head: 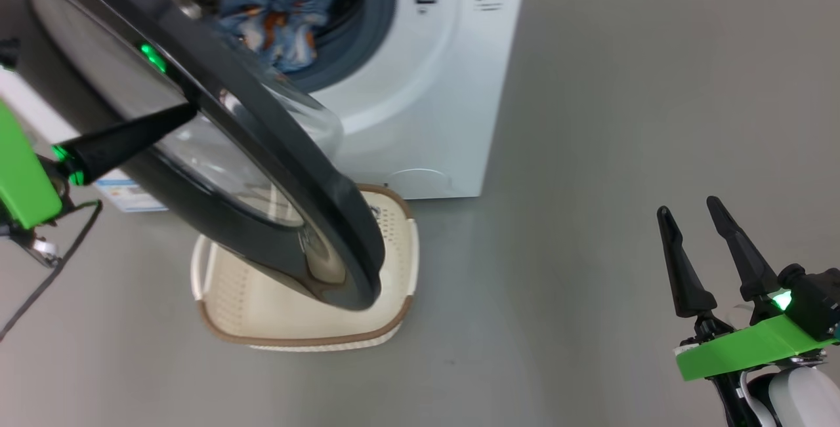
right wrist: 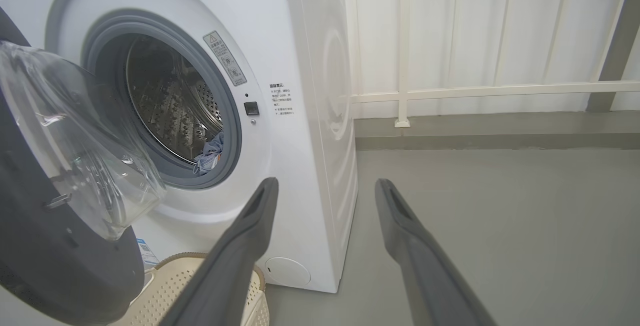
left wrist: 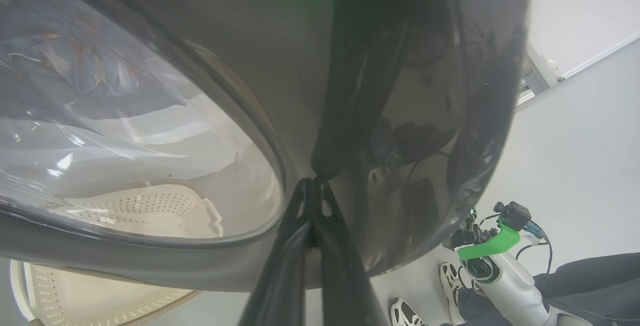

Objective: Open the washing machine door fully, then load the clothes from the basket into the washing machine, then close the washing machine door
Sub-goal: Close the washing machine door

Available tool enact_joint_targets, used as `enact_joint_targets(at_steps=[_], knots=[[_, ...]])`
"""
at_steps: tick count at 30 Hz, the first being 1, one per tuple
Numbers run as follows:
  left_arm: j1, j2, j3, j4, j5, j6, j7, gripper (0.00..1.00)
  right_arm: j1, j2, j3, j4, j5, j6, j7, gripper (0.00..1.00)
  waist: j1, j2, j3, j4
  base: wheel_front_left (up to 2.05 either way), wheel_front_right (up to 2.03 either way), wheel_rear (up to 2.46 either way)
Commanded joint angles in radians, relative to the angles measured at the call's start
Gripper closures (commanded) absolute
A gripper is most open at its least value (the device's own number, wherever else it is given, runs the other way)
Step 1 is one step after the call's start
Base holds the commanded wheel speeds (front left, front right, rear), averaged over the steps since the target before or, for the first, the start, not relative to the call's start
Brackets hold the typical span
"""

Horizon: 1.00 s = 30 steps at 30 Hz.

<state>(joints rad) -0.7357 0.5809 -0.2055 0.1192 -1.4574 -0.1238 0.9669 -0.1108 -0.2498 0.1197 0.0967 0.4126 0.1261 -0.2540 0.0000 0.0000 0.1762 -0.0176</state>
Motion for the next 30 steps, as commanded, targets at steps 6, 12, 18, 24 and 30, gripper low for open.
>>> enact_joint_targets(at_steps=[6,12,18,24,30], knots=[[-0.075,0.057,0.045,0.015,0.015,-0.007,-0.055,1.00,0.002,0.002,0.001,-0.029,-0.010,0.005,-0.008,0.00,0.0000,0.0000,0.022,-0.090,0.00,0.00,0.00],[-0.088,0.064,0.037,0.038,0.032,-0.007,-0.108,1.00,0.004,0.005,-0.012,-0.031,-0.011,0.005,-0.008,0.00,0.0000,0.0000,0.029,-0.095,0.00,0.00,0.00],[-0.083,0.064,0.018,0.036,0.021,-0.007,-0.139,1.00,0.001,0.007,-0.022,-0.032,-0.014,0.005,-0.008,0.00,0.0000,0.0000,0.028,-0.074,0.00,0.00,0.00],[-0.026,0.068,0.015,0.005,-0.011,-0.007,-0.161,1.00,0.004,0.004,-0.016,-0.029,-0.015,0.005,-0.008,0.00,0.0000,0.0000,0.017,-0.043,0.00,0.00,0.00],[0.072,0.083,0.016,-0.034,-0.018,-0.007,-0.206,0.89,0.012,0.001,-0.012,-0.027,-0.014,0.005,-0.008,0.00,0.0000,0.0000,0.003,-0.011,0.00,0.00,0.00]])
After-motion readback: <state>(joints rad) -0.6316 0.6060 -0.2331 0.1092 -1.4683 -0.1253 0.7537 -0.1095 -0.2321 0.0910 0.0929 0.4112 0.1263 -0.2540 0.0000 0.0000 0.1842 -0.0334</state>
